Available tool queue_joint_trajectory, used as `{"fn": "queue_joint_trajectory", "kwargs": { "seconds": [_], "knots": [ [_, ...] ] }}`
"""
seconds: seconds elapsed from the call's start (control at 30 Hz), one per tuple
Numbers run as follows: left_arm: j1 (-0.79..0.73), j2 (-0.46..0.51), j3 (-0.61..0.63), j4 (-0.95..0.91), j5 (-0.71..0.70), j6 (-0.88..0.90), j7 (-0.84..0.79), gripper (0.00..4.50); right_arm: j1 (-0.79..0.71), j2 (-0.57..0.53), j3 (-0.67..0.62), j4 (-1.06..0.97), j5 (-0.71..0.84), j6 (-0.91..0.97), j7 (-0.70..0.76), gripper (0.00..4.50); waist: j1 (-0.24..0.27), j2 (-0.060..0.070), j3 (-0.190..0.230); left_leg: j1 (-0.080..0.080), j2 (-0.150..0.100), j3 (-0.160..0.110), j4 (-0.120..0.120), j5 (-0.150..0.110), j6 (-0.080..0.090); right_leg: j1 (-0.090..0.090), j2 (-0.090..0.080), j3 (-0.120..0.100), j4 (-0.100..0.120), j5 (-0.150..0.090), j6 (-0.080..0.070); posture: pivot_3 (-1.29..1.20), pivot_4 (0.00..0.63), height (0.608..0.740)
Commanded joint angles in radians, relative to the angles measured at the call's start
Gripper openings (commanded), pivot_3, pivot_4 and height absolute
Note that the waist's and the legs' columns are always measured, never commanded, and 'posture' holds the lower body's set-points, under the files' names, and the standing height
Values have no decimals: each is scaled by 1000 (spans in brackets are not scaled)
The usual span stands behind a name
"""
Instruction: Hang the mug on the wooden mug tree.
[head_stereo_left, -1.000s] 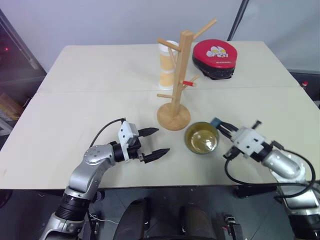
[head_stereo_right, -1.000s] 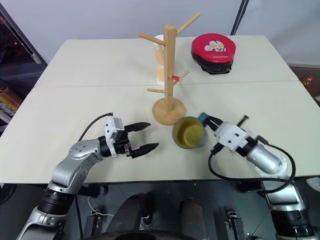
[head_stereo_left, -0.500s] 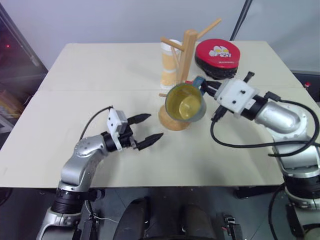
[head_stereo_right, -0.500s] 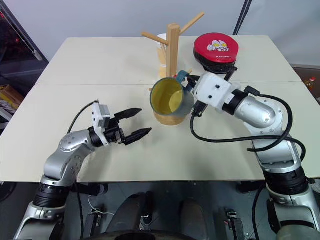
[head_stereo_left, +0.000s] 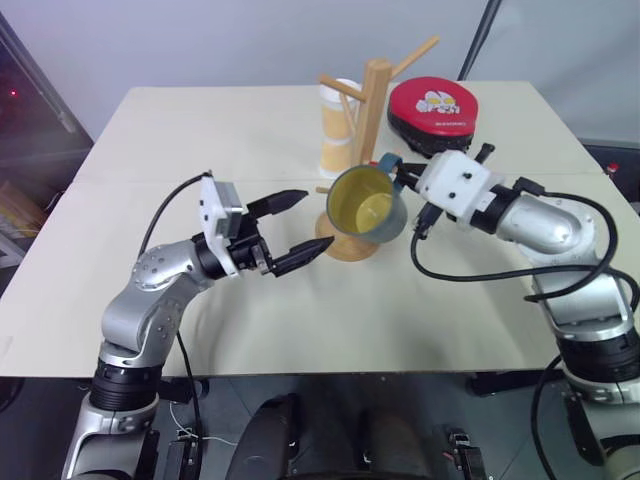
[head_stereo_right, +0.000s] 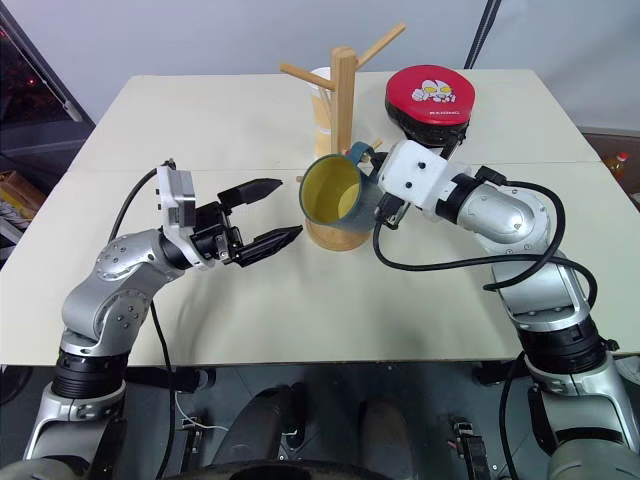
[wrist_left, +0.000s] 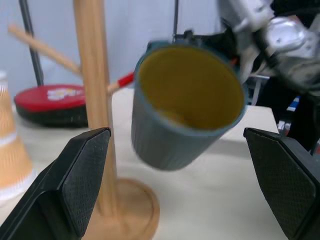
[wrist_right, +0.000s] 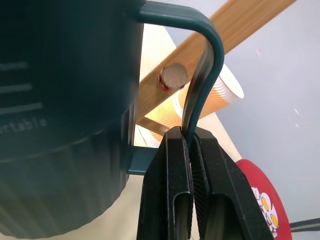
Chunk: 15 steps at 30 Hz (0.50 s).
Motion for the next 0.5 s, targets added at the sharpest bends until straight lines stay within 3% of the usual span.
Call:
{"fn": "queue_joint_trajectory", "kwargs": {
  "seconds": [0.03, 0.07, 0.17, 0.37, 0.5],
  "knots": [
    [-21, 11, 23, -49, -27, 10, 10, 4500, -38, 7, 5, -5, -15, 18, -3, 49, -1, 0, 0, 0, 0, 0, 0, 0, 0, 0, 0, 0, 0, 0, 0, 0, 150, 740],
    [-21, 12, 23, -50, -28, 11, 12, 4500, -43, 8, 8, -5, -17, 25, -2, 49, 0, 0, 0, 0, 0, 0, 0, 0, 0, 0, 0, 0, 0, 0, 0, 0, 150, 740],
    [-23, 13, 22, -53, -28, 13, 14, 4500, -58, 14, 13, -8, -16, 46, -1, 929, 0, 0, 0, 0, 0, 0, 0, 0, 0, 0, 0, 0, 0, 0, 0, 0, 150, 740],
    [-23, 11, 20, -48, -28, 9, 20, 4500, -76, 10, -9, -26, -19, 55, -10, 3926, 0, 0, 0, 0, 0, 0, 0, 0, 0, 0, 0, -1, 0, 0, 0, 0, 150, 740],
    [-9, 6, 21, -30, -15, 7, 37, 4500, -13, 2, -135, -60, 50, 78, -14, 3926, 2, -1, 0, 0, 0, 0, 0, 0, 0, 0, 0, -1, 0, 0, 0, 0, 150, 740]
  ]
}}
